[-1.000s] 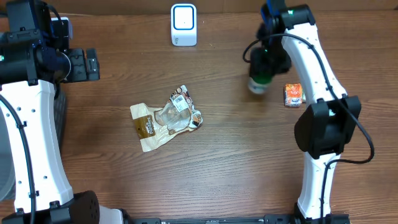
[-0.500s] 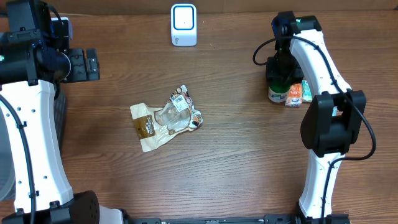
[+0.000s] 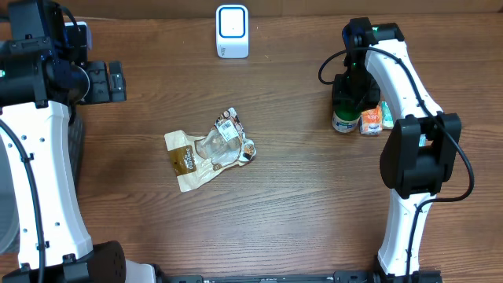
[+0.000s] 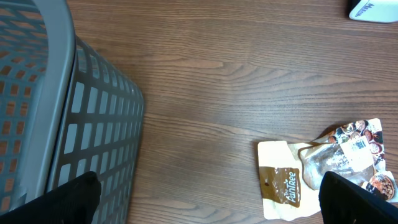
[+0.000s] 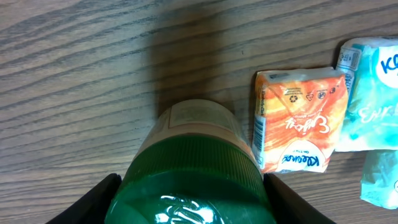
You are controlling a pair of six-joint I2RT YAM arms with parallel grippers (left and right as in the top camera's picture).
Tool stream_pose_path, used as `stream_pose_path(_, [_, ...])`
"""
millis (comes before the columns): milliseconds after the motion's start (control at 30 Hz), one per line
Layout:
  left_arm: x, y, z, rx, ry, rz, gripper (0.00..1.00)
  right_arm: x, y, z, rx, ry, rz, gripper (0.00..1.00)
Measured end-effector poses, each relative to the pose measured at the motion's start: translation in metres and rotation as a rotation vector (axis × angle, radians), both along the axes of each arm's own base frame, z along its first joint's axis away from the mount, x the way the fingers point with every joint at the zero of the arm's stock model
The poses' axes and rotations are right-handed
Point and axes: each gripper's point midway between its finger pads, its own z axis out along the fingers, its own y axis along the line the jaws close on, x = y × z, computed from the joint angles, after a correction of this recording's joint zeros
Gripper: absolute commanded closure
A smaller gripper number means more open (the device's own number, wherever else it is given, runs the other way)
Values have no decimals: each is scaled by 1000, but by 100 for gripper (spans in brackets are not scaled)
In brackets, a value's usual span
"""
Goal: Scan the item barcode
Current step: 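Carry the jar right and lower it beside the packets, then open the right gripper, release the jar and lift away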
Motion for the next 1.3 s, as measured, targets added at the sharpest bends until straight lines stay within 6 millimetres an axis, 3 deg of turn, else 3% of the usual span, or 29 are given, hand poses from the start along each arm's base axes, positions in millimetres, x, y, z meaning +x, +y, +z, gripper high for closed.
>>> stream_pose_path(267, [0, 0, 0, 0, 0, 0, 1, -5, 0, 0, 0, 19, -4, 43])
stream_pose_path(300, [0, 0, 0, 0, 0, 0, 1, -5, 0, 0, -1, 20, -3, 33])
stream_pose_path(333, [0, 0, 0, 0, 0, 0, 0, -6, 0, 0, -1, 23, -4, 8])
stream_pose_path(367, [0, 0, 0, 0, 0, 0, 0, -6, 0, 0, -2, 25, -5, 0])
stream_pose_path(567, [0, 0, 0, 0, 0, 0, 0, -15, -1, 5, -5, 62, -2, 0])
stream_pose_path(733, [0, 0, 0, 0, 0, 0, 0, -7, 3, 38, 12, 18, -1, 0])
stream_pose_path(833, [0, 0, 0, 0, 0, 0, 0, 3, 17, 62, 76, -42, 5, 0])
stream_pose_path(1000, [0, 0, 0, 0, 0, 0, 1, 14, 84, 83, 353, -108, 72, 0])
stream_pose_path(1100, [0, 0, 0, 0, 0, 0, 0, 14, 142, 95, 562, -131, 152, 0])
stream_pose_path(1267, [0, 0, 0, 0, 0, 0, 0, -2, 217, 101, 714, -135, 297, 2])
stream_pose_path(1300, [0, 0, 0, 0, 0, 0, 0, -16, 243, 101, 734, -120, 356, 3])
